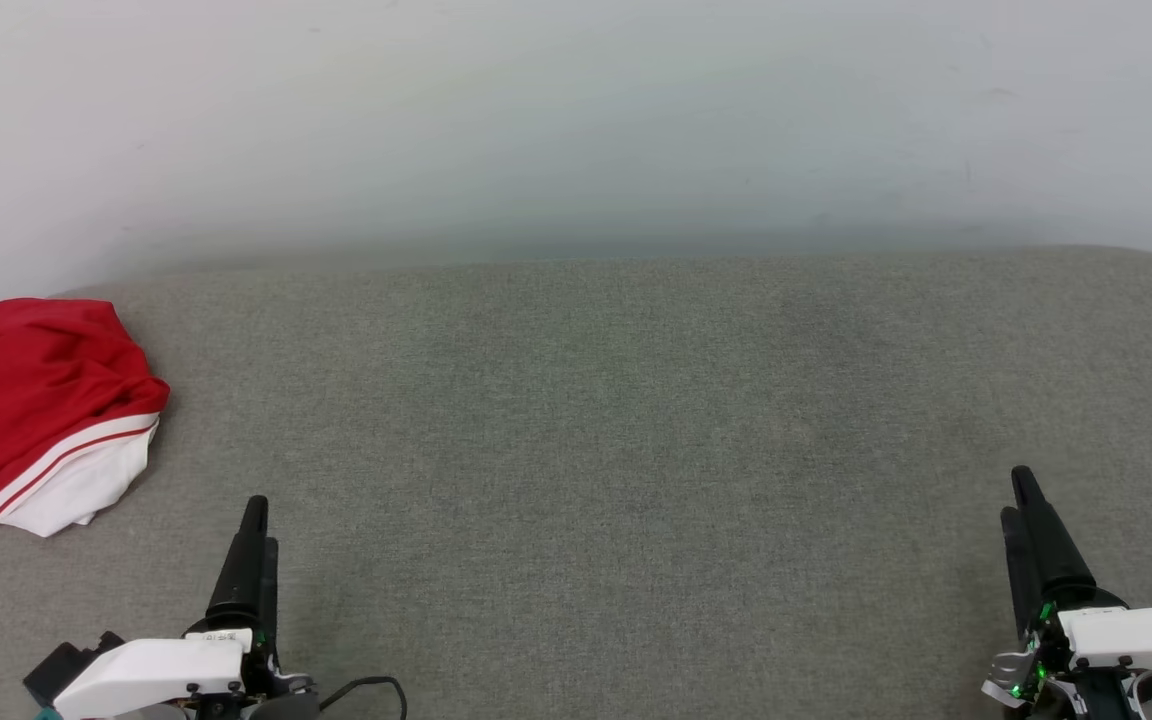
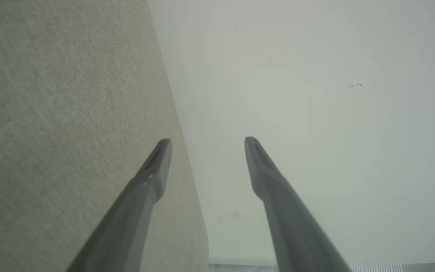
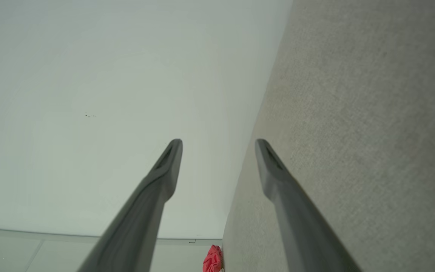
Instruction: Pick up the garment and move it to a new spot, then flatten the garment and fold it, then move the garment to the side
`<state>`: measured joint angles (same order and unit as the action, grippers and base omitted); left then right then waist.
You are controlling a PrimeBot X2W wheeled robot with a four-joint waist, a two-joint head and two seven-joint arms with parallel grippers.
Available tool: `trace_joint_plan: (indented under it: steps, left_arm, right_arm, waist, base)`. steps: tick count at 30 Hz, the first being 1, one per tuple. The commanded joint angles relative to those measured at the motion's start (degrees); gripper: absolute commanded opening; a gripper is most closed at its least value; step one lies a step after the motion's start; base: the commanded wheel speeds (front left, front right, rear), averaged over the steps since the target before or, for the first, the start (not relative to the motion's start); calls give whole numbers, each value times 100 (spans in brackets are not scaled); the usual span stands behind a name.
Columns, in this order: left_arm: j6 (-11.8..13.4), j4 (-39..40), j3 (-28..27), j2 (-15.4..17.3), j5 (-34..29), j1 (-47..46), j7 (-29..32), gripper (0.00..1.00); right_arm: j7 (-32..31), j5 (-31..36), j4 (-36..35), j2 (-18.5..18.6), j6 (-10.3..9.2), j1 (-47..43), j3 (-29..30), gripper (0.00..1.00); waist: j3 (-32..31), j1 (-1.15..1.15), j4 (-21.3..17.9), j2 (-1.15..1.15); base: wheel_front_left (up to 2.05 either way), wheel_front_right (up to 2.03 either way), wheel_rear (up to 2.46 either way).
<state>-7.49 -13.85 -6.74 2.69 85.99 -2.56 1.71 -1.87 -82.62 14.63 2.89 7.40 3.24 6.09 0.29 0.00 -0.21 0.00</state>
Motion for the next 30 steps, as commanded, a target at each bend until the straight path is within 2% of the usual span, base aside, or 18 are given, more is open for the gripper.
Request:
trace_joint_plan:
  steps: [1,7,15,22,30]
  left_arm:
    - [0,134,-77,15,-202,-30,-73,100]
    - [0,247,-262,16,-676,-5,-193,100]
    - [74,696,-443,17,-1689,6,-371,100]
    - [272,1277,-205,18,-2598,69,-517,100]
    - [444,1705,147,20,-3651,198,-671,100]
  right_arm:
    - [81,299,-137,5,7,52,42,100]
    - [200,1094,-298,5,8,49,138,100]
    - [380,2474,-836,4,8,50,91,100]
    - [525,3408,-1265,4,9,-6,-122,100]
    - [679,4376,-1372,4,10,-114,-287,100]
  waist:
    - [1,0,-2,0]
    - [4,0,-3,0]
    - [22,0,1,0]
    - [46,0,9,0]
    - [54,0,-4,0]
  base:
    - [0,0,0]
    - [0,0,0]
    - [0,0,0]
    - [0,0,0]
    - [0,0,0]
